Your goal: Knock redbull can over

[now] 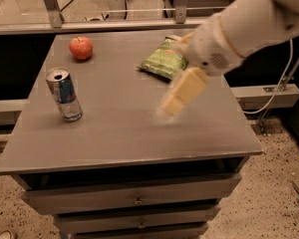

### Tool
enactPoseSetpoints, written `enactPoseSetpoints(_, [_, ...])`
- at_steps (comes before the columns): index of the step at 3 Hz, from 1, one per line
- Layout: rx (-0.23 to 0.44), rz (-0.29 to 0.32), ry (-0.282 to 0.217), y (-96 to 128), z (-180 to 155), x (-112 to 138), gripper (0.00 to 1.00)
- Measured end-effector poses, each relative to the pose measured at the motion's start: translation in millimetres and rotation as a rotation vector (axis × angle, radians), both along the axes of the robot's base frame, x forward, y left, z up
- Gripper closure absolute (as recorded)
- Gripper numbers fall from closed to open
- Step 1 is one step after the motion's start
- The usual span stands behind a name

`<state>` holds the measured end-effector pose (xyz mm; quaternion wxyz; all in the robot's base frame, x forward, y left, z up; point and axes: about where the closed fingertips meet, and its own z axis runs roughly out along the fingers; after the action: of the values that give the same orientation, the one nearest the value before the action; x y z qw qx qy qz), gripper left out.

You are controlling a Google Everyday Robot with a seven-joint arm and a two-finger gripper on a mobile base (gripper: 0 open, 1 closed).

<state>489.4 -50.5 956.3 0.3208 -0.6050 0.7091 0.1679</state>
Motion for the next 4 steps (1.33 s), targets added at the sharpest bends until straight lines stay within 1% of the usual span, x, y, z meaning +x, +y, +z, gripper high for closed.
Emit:
enactPoseSetpoints(1, [0.176, 0.066, -0.038, 66, 10, 13, 0.0])
enactPoseSetpoints(2, [0.294, 0.14, -0.033, 132, 4, 9, 0.0])
enactPoseSetpoints(3, [0.373, 0.183, -0.005, 181, -15, 6, 0.0])
enactPoseSetpoints(4, [0.425, 0.205, 0.017, 216, -30, 6, 0.0])
